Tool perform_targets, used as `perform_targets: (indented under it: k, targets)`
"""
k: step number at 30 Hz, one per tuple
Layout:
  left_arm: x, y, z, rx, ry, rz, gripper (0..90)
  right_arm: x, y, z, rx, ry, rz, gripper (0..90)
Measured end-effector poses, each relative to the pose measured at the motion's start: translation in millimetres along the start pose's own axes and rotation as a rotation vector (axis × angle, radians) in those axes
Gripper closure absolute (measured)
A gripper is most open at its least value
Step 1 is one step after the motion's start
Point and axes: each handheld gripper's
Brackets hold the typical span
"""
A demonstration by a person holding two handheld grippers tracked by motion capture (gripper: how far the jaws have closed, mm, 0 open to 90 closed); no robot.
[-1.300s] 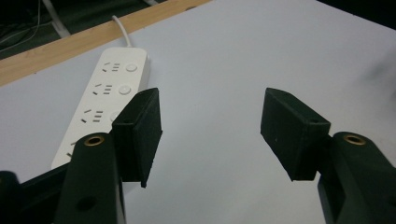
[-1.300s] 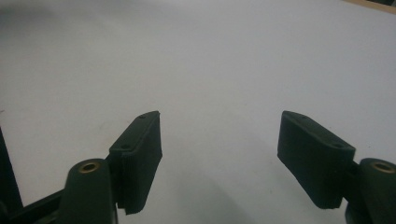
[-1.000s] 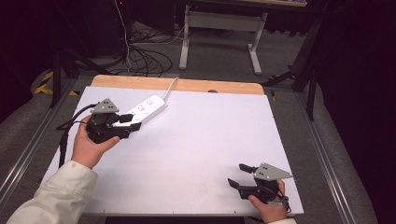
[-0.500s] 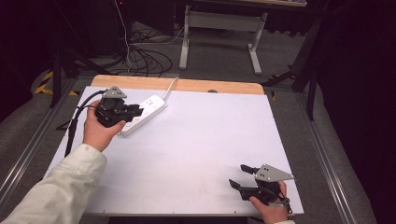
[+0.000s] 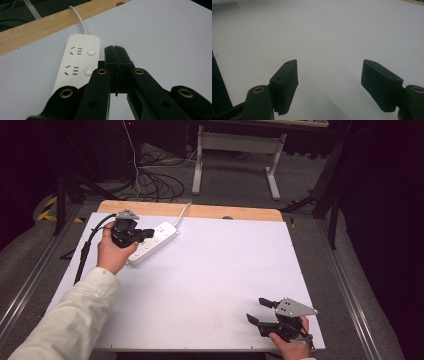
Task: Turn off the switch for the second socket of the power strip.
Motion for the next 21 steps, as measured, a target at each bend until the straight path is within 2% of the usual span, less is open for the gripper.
perform_targets:
  k: [9,14,17,21]
  targets:
    - [24.0,8.8,-5.3,-0.053,-0.005,0.017,89.8,-2.1,-0.1,-1.5,0.010,-0.001,-0.005,30.6]
    - [35.2,18.4,-10.2,-0.095,-0.008,-0.016,89.8,-1.9,0.1,-1.9,0.012,-0.001,0.002,30.7]
    - [40.2,21.7,-13.0,-0.093,-0.007,-0.003,89.8,-2.0,0.6,-1.9,0.012,-0.003,0.004,30.8]
    - [44.9,25.8,-17.4,-0.115,-0.012,0.016,89.8,-2.4,0.8,-1.8,0.009,-0.006,0.005,30.8]
Point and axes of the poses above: each handheld gripper's, and its own axes: x roughly forward along the jaws, z roughly out of its top, y roughly to its left, and after that the axes turned 14 degrees about -x, right-handed
